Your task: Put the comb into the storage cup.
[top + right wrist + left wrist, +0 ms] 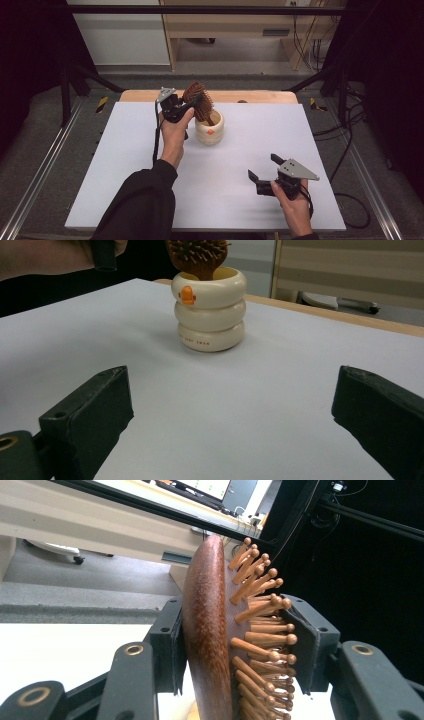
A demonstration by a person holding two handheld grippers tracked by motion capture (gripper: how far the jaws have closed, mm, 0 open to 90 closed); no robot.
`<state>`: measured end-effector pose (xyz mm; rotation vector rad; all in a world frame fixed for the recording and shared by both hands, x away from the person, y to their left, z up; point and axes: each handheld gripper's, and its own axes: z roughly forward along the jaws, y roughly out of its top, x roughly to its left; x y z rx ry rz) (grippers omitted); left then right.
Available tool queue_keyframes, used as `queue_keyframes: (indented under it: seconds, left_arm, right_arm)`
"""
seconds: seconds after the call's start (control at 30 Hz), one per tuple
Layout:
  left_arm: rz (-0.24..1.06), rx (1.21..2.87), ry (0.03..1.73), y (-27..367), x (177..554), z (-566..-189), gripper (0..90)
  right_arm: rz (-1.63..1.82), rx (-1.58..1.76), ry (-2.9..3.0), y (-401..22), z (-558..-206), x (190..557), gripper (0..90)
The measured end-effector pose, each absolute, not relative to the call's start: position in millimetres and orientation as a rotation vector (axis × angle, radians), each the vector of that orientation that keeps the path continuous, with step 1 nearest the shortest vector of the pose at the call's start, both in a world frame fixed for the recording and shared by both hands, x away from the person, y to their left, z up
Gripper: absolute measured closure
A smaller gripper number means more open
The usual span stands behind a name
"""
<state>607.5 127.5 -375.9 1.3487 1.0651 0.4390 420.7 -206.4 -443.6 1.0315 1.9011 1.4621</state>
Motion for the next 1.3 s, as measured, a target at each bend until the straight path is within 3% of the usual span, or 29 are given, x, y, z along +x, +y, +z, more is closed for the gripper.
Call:
queue_keyframes:
  seconds: [1.3]
  left_arm:
    - [0.426,1.321,1.099,135.3,611.6,-381.8,45.1]
  right_arm:
    - [1.458,1.026,1.907,-206.3,-444.5,421.3,3.1]
